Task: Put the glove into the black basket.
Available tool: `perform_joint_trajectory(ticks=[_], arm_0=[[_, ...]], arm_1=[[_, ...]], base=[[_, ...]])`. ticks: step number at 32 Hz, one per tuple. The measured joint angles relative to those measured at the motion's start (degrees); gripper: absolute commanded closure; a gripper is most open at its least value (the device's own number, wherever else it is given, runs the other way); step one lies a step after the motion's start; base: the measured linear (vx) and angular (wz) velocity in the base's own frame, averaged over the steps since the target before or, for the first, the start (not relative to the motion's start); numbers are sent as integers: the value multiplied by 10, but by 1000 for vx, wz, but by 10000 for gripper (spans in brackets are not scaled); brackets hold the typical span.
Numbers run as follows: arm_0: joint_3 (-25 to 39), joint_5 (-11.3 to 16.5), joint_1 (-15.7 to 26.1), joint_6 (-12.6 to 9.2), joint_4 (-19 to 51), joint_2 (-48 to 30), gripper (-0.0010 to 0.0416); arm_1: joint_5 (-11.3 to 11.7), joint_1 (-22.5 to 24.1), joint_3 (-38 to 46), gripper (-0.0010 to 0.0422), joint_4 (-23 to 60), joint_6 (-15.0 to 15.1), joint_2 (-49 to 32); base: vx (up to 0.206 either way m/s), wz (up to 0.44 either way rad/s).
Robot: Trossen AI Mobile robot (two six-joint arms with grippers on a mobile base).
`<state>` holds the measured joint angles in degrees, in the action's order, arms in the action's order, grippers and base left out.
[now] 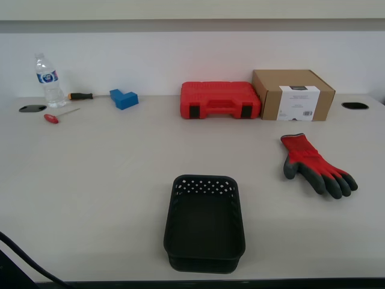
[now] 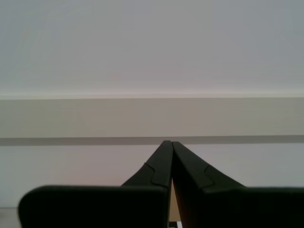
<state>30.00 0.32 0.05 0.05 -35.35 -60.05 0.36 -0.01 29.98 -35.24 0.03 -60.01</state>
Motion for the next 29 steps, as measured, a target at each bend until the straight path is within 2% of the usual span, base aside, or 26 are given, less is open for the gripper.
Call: perform_joint_trajectory(ticks=[29], arm_0=[[0, 0, 0, 0, 0, 0, 405]], arm_1=[[0, 0, 0, 412, 0, 0, 0]], base=[[0, 0]])
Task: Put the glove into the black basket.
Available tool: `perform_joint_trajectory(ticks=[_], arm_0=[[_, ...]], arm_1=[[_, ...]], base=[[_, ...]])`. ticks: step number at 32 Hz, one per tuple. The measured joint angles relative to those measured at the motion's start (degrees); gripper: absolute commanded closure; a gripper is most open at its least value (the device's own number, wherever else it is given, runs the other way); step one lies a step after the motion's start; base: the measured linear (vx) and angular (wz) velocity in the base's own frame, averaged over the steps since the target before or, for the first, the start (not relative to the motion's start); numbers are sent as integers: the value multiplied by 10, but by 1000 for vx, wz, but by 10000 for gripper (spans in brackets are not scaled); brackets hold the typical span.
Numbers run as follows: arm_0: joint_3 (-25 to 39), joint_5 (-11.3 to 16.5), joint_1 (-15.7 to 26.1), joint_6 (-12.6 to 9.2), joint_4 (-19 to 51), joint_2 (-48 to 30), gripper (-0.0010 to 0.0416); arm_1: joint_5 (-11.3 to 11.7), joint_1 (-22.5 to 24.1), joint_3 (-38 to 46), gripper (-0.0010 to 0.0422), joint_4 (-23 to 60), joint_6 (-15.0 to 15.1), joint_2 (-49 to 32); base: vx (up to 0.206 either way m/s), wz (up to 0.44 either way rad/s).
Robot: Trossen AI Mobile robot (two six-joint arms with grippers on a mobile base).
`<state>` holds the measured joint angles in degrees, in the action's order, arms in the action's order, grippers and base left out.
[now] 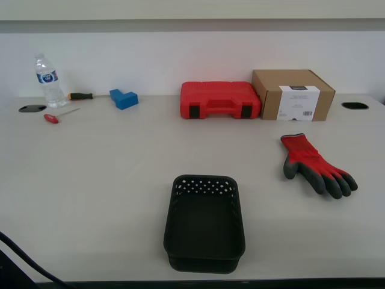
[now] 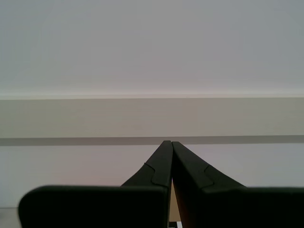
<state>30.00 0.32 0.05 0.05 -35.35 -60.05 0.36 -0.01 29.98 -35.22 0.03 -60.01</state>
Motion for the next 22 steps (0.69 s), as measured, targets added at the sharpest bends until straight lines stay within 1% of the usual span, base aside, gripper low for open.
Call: perform_joint_trajectory(ticks=[15, 18, 20, 21, 22], arm_0=[[0, -1, 0, 0, 0, 0, 405], [0, -18, 0, 0, 3, 0, 405], [1, -41, 0, 0, 17, -1, 405], [5, -48, 0, 0, 33, -1, 405], [17, -57, 0, 0, 75, -2, 405]], arm_1=[[0, 0, 0, 412, 0, 0, 0], [0, 0, 0, 412, 0, 0, 0], [0, 0, 0, 412, 0, 0, 0], [0, 0, 0, 412, 0, 0, 0], [0, 0, 0, 412, 0, 0, 0]], base=[[0, 0], [0, 0], [0, 0], [0, 0], [0, 0]])
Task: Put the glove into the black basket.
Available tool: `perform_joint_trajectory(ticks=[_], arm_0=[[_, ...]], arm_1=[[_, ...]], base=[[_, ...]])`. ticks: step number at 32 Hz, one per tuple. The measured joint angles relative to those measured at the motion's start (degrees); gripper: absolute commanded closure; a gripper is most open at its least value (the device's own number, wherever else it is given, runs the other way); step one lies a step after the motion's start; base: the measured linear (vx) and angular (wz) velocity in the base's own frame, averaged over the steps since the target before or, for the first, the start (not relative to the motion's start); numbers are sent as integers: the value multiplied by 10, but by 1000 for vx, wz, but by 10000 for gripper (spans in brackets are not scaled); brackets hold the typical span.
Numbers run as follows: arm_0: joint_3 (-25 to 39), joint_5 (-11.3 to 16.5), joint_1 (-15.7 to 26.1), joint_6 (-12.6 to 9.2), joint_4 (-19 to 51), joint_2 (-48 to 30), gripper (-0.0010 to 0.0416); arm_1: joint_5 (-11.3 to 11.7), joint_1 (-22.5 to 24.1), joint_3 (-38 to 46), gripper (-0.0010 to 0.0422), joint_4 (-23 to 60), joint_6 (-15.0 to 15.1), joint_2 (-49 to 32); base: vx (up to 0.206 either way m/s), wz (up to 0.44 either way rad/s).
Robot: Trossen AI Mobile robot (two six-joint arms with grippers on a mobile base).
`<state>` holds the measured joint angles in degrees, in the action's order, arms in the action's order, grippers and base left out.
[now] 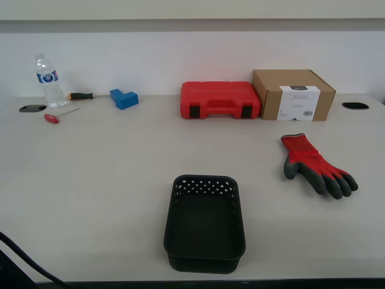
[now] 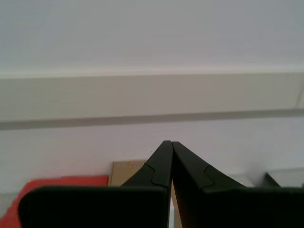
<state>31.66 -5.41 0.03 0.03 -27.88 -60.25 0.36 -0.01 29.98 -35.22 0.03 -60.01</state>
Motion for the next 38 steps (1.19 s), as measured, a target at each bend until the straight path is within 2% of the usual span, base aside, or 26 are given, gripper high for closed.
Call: perform_joint_trajectory(ticks=[3, 7, 10, 16, 23, 30, 38], arm_0=[[37, -5, 0, 0, 92, -14, 405], [111, -4, 0, 0, 203, -77, 405], [175, 27, 1, 0, 286, -138, 405], [236, 47, 10, 0, 354, -236, 405], [229, 50, 22, 0, 363, -306, 405], [189, 58, 27, -1, 352, -378, 405], [183, 58, 26, -1, 354, -465, 405]], arm_1=[[0, 0, 0, 412, 0, 0, 0], [0, 0, 0, 412, 0, 0, 0], [0, 0, 0, 412, 0, 0, 0], [0, 0, 0, 412, 0, 0, 0], [0, 0, 0, 412, 1, 0, 0], [0, 0, 0, 412, 2, 0, 0], [0, 0, 0, 412, 3, 0, 0]], base=[[0, 0], [0, 0], [0, 0], [0, 0], [0, 0], [0, 0], [0, 0]])
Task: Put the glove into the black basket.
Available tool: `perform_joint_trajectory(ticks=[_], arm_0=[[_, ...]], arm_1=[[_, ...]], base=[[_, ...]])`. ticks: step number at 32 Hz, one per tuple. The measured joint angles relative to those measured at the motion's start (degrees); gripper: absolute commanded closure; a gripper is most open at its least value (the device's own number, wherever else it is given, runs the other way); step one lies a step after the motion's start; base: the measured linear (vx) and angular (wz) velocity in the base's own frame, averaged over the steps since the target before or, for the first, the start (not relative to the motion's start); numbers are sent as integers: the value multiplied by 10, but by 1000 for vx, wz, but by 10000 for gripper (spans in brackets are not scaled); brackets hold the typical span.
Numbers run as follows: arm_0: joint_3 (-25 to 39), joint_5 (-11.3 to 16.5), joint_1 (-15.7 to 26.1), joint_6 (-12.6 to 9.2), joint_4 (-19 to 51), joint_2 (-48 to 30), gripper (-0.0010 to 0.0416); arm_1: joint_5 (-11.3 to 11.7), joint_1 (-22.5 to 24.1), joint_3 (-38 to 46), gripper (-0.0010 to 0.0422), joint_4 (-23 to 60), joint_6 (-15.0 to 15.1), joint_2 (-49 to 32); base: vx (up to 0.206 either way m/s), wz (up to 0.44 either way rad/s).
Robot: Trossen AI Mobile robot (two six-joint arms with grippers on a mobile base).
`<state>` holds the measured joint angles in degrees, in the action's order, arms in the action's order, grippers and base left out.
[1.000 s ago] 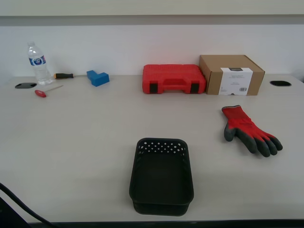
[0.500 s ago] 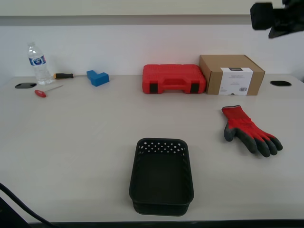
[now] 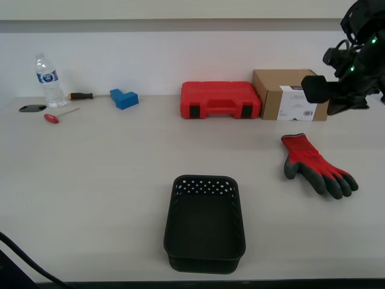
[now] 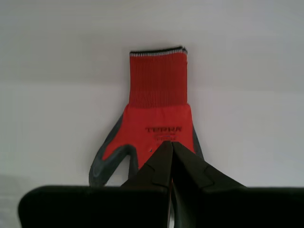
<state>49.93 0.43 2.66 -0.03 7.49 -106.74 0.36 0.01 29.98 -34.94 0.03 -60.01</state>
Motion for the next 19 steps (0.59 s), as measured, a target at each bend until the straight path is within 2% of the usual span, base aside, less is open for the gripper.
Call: perform_joint_trajectory(ticks=[5, 8, 13, 14, 16, 18, 19], arm_0=[[9, -3, 0, 0, -3, -69, 405], [26, -14, -1, 1, -4, -120, 405], [51, -22, -2, 5, -33, -186, 405], [52, -29, -2, 6, -36, -191, 405], [57, -59, -4, 13, -45, -213, 405], [56, -80, -4, 30, -51, -224, 405], [55, -80, -4, 33, -54, -226, 405]], arm_1=[[0, 0, 0, 412, 0, 0, 0], [0, 0, 0, 412, 0, 0, 0], [0, 0, 0, 412, 1, 0, 0], [0, 0, 0, 412, 0, 0, 0], [0, 0, 0, 412, 0, 0, 0], [0, 0, 0, 412, 0, 0, 0], [0, 0, 0, 412, 0, 0, 0]], base=[[0, 0], [0, 0], [0, 0], [0, 0], [0, 0], [0, 0], [0, 0]])
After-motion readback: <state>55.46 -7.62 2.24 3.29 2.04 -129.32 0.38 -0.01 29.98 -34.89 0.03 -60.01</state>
